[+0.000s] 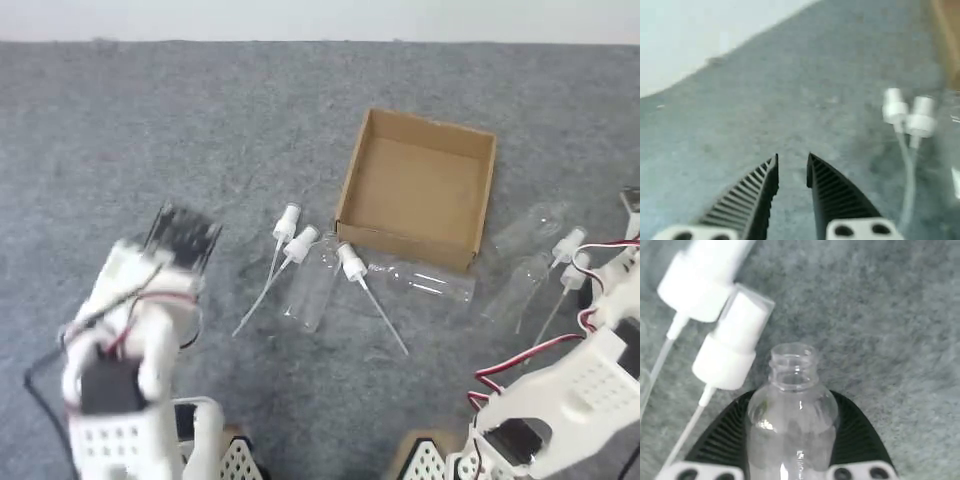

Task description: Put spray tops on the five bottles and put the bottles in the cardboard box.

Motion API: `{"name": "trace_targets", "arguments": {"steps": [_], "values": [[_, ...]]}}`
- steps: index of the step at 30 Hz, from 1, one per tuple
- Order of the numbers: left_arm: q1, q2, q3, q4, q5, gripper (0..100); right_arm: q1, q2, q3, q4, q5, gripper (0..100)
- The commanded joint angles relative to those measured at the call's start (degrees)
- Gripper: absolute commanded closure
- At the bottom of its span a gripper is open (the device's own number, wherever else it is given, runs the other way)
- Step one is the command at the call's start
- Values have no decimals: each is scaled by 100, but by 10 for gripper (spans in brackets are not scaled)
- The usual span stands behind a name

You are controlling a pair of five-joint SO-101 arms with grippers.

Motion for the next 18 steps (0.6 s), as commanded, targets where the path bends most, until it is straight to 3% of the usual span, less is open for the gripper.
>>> {"name": "trace_targets", "arguments": {"steps": [1, 10, 18], "values": [[791, 1837, -1385, 316, 589, 910, 163, -127, -220, 92, 308, 992], [1618, 5169, -3160, 141, 1433, 906, 356, -127, -229, 75, 756, 992], [1477, 7033, -4251, 18, 1732, 905, 136, -127, -237, 66, 765, 992]]}}
